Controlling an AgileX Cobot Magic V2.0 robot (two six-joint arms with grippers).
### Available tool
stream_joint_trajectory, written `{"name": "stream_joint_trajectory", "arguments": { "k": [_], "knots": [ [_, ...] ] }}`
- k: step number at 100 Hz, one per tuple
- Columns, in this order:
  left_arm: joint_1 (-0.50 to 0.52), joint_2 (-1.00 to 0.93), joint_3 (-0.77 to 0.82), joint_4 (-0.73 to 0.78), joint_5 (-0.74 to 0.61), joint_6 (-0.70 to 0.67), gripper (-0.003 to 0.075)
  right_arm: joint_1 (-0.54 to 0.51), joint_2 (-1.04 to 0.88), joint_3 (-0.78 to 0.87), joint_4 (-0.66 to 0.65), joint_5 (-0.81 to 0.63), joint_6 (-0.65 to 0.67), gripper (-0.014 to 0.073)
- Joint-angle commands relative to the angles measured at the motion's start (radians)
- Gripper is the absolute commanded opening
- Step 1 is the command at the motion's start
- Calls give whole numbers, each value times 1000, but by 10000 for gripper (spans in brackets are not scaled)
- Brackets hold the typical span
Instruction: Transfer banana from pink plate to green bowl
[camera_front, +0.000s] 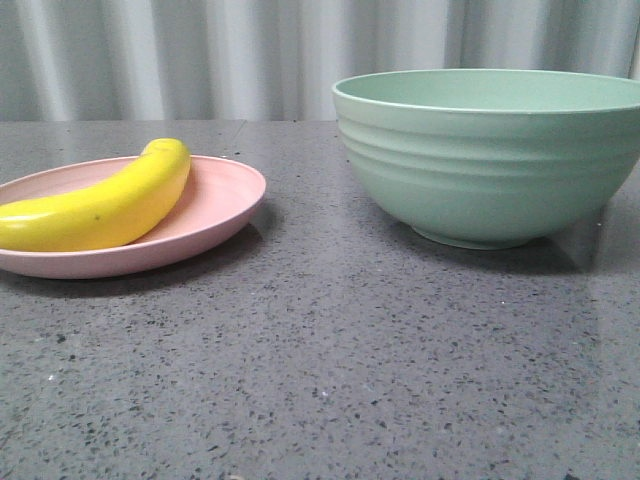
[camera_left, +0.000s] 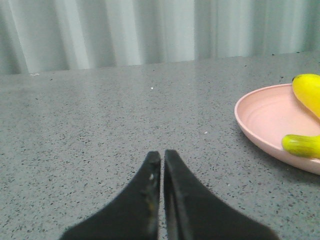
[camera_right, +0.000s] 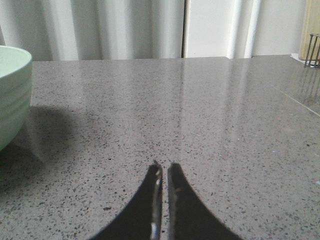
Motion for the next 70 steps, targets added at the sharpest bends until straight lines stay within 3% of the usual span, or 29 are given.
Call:
{"name": "stream_joint_trajectory", "arguments": {
  "k": [1,21,34,60,70],
  "knots": [
    [2,-29,9,-5,-83,-4,-20,-3,-23,20,-12,-82,-6,-65],
    [2,-29,-1,-66,-146,-4,-20,-3,-23,18,5,-82,-6,-65],
    [2,-4,-62,-69,-39,-4,-20,-3,-22,-6,119,-47,-6,-65],
    [2,202,-239,-69,-14,-4,-20,-3,79,-129,123,23,-6,-65],
    [2,291,-301,-69,-20,-4,-20,-3,164,-207,123,126,-6,-65]
  ]
}}
